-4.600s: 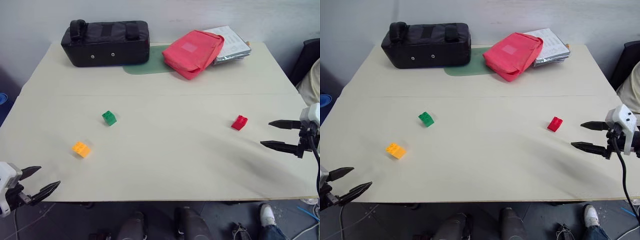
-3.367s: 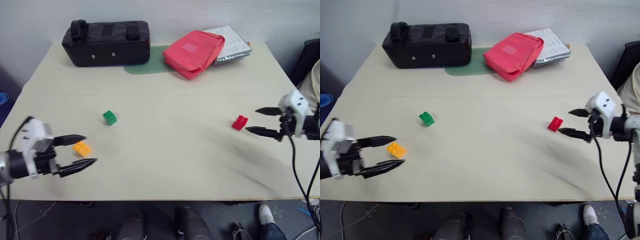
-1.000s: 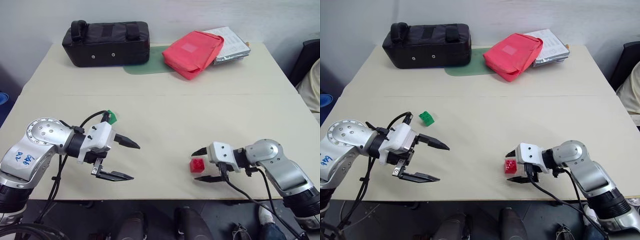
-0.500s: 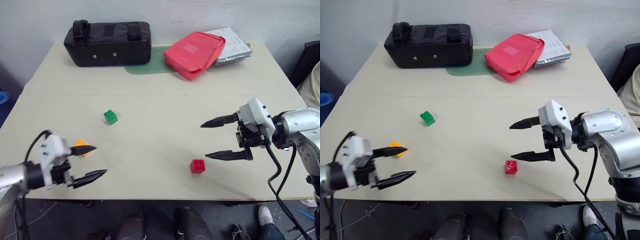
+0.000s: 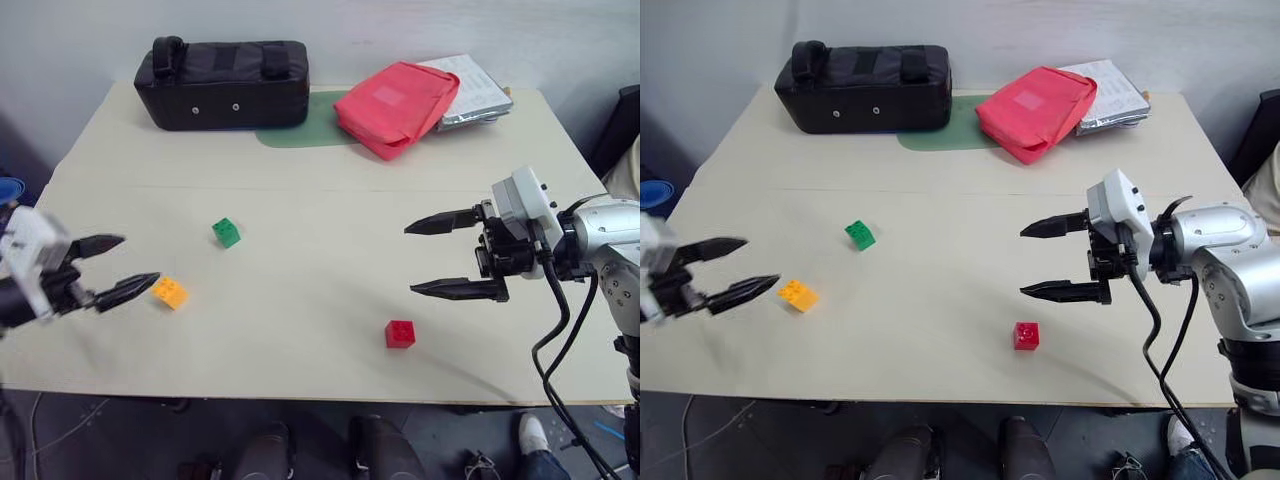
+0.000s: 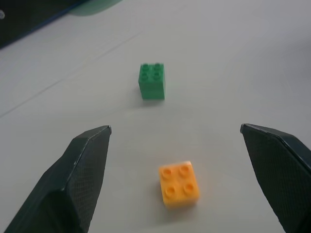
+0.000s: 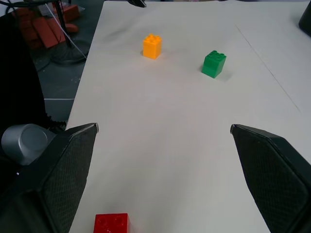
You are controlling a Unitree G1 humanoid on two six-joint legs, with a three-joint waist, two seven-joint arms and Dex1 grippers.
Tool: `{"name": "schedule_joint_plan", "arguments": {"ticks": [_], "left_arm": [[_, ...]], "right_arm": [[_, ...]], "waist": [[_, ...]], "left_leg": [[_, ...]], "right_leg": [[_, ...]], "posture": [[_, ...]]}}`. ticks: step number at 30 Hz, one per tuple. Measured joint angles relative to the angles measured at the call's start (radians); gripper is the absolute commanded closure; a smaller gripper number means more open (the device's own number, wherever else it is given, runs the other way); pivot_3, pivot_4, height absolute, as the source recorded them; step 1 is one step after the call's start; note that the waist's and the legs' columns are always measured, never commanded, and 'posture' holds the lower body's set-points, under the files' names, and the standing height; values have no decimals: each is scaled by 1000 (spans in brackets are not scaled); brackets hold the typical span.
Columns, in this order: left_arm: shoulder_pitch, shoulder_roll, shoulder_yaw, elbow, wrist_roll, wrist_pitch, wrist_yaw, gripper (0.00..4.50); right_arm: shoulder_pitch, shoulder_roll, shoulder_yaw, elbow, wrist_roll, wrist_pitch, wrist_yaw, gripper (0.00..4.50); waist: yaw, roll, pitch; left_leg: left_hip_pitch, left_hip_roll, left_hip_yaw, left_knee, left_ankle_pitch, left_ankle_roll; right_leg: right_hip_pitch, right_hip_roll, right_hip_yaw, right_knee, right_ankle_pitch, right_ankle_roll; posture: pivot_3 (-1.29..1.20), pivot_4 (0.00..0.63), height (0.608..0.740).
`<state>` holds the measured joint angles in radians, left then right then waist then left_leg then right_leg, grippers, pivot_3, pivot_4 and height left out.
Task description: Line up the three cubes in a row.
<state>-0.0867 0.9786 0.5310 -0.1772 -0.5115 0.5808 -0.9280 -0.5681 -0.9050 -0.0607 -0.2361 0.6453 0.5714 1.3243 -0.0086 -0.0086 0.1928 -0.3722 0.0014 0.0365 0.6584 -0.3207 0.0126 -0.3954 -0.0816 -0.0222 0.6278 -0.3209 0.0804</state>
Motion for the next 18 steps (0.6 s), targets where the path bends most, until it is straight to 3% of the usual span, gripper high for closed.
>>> {"name": "schedule_joint_plan", "arguments": {"ticks": [1,4,7,11,13,17,18], "left_arm": [[-125,6,-124,75,46,-6,-1,0],[-346,-7,-343,248,168,-36,2,0],[-555,-72,-503,454,286,-46,17,0],[-713,-146,-612,643,360,-51,-9,0],[-758,-173,-632,712,381,-80,-27,0],[-808,-211,-669,837,431,-128,-40,0],[-829,-226,-673,879,448,-137,-27,187]], "right_arm": [[12,4,-11,-10,1,0,-18,24],[31,7,-27,-32,2,0,-49,24],[57,9,-38,-64,6,5,-77,24],[104,11,-61,-125,25,22,-121,24],[127,11,-70,-149,27,23,-141,24],[166,11,-77,-182,46,28,-176,24],[170,11,-80,-193,50,30,-185,7]], "waist": [[0,0,0],[4,0,0],[5,0,0],[3,-1,0],[5,-2,0],[6,-2,0],[8,-3,0]], "left_leg": [[-1,0,1,0,2,-3],[-2,0,1,1,2,-3],[-4,0,3,3,2,-2],[-9,0,8,7,2,-1],[-17,0,8,12,3,0],[-19,0,9,20,3,0],[-19,0,9,22,3,1]], "right_leg": [[-1,0,0,0,0,0],[-2,2,0,1,1,1],[-3,3,0,6,1,2],[-9,3,0,10,1,3],[-18,3,0,13,2,4],[-19,3,1,18,2,5],[-18,3,0,18,3,5]], "posture": [[0,150,740],[0,150,740],[0,150,740],[0,150,740],[0,150,740],[0,150,740],[0,150,740]]}}
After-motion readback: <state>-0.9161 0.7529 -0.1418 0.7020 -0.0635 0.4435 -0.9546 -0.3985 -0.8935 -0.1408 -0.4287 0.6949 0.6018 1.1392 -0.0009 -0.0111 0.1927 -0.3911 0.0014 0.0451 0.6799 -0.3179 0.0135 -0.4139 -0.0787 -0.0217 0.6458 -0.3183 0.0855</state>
